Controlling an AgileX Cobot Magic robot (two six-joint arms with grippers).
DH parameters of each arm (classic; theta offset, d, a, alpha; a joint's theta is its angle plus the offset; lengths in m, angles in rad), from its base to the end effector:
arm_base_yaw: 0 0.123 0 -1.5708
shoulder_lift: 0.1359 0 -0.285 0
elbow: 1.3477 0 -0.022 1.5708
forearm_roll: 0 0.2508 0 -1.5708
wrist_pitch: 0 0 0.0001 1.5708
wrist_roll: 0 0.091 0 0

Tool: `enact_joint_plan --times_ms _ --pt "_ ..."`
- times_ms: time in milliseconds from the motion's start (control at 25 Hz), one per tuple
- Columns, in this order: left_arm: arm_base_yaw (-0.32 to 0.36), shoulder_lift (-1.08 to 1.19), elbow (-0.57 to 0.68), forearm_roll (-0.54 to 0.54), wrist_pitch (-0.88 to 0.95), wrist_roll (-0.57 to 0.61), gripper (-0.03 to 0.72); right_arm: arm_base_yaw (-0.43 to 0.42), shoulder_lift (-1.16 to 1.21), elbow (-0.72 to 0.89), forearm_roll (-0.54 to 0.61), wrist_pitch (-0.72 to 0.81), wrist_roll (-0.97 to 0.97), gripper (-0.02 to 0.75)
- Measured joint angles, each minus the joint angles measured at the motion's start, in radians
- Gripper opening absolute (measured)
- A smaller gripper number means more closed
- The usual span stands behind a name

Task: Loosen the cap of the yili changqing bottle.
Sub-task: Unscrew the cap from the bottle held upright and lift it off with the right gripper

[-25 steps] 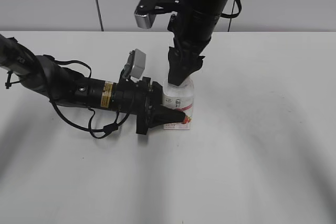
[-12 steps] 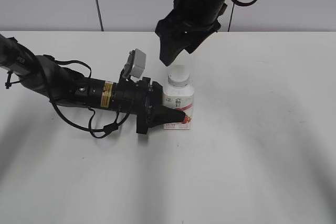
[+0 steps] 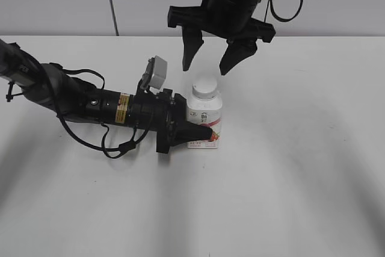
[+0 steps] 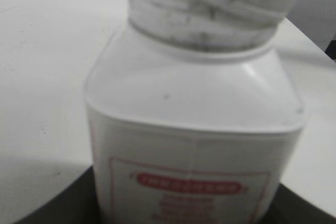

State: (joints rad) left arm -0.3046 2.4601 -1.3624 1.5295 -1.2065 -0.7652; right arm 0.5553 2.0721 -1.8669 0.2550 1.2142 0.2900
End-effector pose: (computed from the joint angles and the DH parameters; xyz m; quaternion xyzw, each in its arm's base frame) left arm 0.3712 -0.2057 0.0445 0.5347 0.5956 -0.4734 0.3677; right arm 0.3650 0.2518 0.2587 -0.1006 0.9801 0.1611 0.0570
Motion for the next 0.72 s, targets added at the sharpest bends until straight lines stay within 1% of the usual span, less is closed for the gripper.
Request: enact_joint_plan --times_ms 120,320,720 --pt "0.0 0.0 0.0 -0.001 0.0 -0.002 0.379 0.0 0.01 0.0 -0.02 0.0 0.067 0.536" --pt "0.0 0.0 0.0 -0.003 0.0 -0.005 0.379 0.0 0.01 0.0 -0.071 0.001 0.127 0.536" --pt "0.0 0.0 0.0 -0.005 0.0 -0.007 0.379 0.0 0.018 -0.001 -0.056 -0.025 0.141 0.537"
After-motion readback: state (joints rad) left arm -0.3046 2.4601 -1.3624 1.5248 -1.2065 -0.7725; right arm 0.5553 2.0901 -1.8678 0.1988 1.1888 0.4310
